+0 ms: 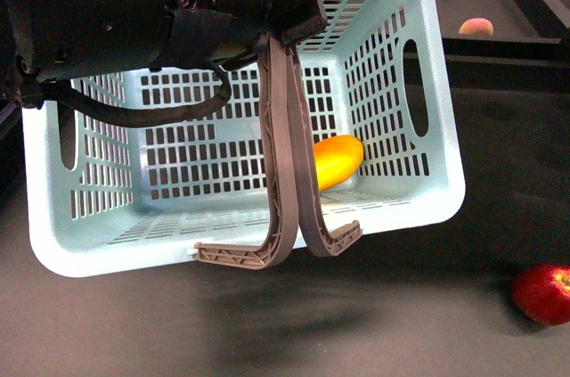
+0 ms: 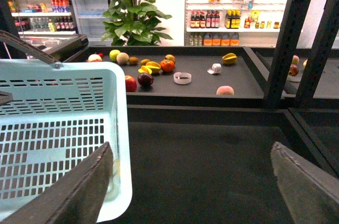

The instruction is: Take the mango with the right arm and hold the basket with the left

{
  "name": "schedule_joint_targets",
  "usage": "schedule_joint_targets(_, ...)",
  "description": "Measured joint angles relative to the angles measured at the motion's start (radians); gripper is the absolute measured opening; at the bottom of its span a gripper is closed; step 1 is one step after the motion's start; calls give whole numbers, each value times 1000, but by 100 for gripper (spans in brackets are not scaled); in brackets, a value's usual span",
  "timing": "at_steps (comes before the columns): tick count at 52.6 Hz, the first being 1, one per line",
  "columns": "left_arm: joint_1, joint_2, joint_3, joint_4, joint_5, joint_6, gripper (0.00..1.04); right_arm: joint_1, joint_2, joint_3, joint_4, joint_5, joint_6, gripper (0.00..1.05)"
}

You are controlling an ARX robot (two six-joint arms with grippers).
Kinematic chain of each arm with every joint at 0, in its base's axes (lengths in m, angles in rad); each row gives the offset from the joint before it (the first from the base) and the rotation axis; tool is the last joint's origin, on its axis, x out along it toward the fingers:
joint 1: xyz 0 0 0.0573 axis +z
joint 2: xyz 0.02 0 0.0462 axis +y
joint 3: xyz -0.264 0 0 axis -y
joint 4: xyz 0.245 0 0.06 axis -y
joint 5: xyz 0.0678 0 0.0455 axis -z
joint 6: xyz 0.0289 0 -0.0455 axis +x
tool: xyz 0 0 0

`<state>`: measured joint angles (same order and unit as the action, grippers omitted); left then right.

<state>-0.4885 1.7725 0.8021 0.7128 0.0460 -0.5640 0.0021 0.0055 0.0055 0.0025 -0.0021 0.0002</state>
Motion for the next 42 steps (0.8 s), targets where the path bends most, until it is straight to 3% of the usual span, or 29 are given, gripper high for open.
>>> schedule_joint_targets(3,0,0,0,0,0,0,6,0,0,0,0,0,0,98)
schedule_joint_targets(22,0,0,0,2,-2,1,6,0,0,0,0,0,0,96)
schedule_joint_targets(26,-37,63,-14,211,-224,158,6,0,0,0,0,0,0,96)
schedule_joint_targets(29,-44,80,2,222,-312,239,6,0,-1,0,0,-3,0,96)
schedule_joint_targets(35,-26,81,93,103,-382,261,6,0,-1,0,-1,0,0,96)
schedule_joint_targets(42,2,111,174,-30,-415,142,6,0,-1,0,-1,0,0,96)
